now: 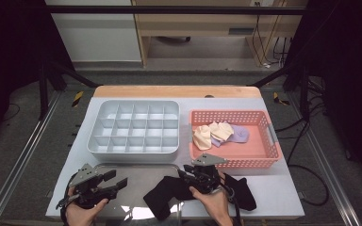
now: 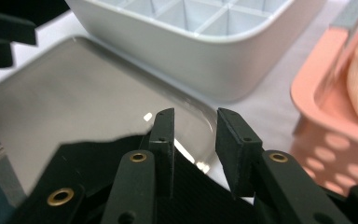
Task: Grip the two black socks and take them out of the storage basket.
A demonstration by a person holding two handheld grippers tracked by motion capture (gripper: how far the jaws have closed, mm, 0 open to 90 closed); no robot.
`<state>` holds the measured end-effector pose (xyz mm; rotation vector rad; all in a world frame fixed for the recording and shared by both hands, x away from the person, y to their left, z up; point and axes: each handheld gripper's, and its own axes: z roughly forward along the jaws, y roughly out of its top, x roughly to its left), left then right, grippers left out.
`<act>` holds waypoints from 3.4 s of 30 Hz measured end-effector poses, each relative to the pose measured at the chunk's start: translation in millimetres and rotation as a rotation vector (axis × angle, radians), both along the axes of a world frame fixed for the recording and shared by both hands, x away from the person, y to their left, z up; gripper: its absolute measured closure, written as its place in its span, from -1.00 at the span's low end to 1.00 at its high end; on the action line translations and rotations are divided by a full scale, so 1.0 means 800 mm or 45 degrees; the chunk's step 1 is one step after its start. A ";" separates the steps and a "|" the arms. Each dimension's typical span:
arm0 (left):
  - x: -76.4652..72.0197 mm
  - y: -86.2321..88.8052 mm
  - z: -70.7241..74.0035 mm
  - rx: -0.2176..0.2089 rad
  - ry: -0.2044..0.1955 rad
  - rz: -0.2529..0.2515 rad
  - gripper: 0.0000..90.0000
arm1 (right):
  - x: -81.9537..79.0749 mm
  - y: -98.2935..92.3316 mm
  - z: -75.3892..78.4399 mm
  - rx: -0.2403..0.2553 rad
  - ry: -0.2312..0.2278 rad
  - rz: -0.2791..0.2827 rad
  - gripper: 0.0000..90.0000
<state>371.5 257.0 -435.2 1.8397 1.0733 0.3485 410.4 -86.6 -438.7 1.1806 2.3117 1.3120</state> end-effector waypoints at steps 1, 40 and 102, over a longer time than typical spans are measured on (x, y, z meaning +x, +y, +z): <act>-0.001 -0.002 0.000 0.008 -0.001 -0.007 -0.12 | 0.001 0.000 -0.003 -0.007 -0.007 0.003 0.51; -0.004 -0.084 -0.016 0.134 0.090 -0.167 -0.01 | -0.013 -0.037 -0.024 -0.085 -0.054 -0.069 0.41; -0.004 -0.104 -0.051 0.109 0.239 -0.314 0.12 | -0.003 0.024 -0.003 0.108 -0.069 0.096 0.98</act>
